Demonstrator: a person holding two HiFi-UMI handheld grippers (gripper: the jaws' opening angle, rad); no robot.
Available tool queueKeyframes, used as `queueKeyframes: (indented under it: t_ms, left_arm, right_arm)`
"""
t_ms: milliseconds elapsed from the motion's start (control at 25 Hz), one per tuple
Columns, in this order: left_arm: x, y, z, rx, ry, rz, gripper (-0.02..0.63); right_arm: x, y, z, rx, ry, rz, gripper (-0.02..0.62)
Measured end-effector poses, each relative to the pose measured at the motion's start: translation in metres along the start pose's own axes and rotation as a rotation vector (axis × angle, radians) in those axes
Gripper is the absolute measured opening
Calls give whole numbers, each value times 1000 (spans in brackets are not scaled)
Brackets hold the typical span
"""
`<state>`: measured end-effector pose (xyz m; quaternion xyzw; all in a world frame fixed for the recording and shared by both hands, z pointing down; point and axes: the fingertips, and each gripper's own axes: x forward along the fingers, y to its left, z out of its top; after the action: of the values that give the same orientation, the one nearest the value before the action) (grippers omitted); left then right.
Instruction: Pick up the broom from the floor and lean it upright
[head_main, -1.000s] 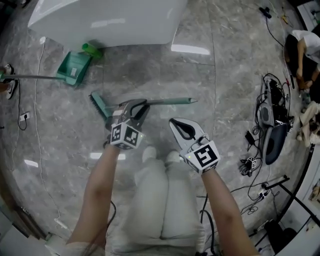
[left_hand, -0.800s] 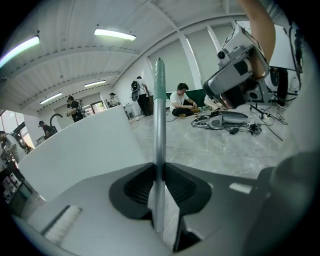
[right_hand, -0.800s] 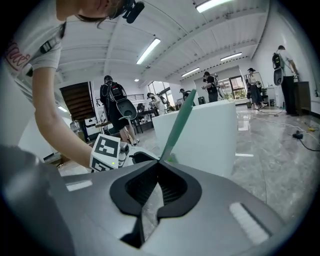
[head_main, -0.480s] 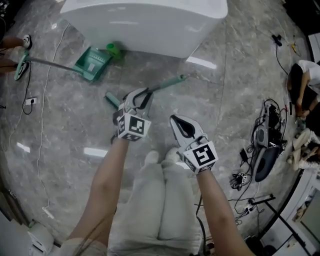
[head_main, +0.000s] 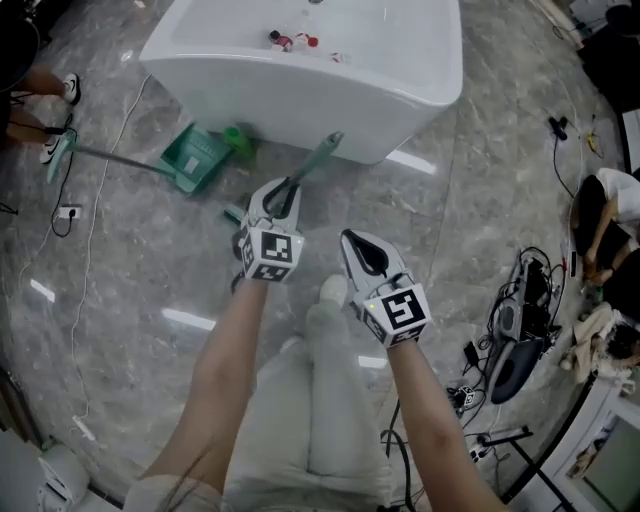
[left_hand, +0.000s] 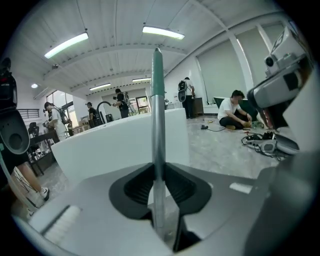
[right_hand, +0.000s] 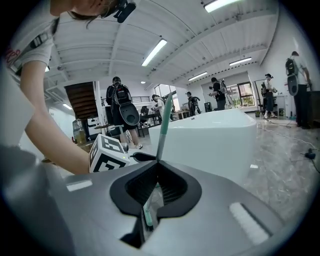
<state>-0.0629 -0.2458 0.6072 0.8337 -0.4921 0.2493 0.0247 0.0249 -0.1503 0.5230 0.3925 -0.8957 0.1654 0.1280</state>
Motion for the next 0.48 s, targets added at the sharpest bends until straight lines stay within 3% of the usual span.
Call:
queueKeyframes:
  t_ms: [480]
  left_arm:
    - [79,51,38,-108,-7,150,71]
  right_arm:
    - [42,-92,49,12,-77,-28,2]
